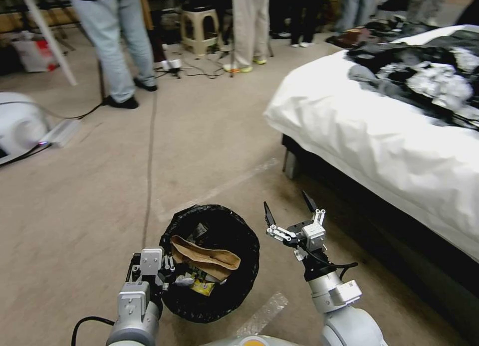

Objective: Pick up the trash bin, then pick up the garbage from the floor and place it into the trash bin.

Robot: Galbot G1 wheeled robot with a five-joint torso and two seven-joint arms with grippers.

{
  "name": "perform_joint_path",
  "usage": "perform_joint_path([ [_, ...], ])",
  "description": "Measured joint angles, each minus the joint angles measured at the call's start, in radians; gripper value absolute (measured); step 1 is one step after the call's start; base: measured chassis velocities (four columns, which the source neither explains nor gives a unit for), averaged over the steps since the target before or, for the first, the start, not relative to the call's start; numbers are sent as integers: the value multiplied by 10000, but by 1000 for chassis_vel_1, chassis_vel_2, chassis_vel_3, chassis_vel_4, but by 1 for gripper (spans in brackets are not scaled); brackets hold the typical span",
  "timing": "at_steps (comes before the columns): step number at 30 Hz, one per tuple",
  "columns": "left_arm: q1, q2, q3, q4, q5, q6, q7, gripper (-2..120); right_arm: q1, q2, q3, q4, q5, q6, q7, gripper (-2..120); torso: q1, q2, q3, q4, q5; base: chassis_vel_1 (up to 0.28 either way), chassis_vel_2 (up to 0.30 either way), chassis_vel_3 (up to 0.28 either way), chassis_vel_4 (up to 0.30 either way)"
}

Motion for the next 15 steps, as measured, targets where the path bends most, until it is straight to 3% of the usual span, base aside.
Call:
perform_joint_path([
  [15, -99, 13, 45, 78, -57, -35, 9, 1, -83, -20, 37, 121, 6, -36, -84, 100, 0, 0, 0, 3, 0, 103, 103, 98, 105],
])
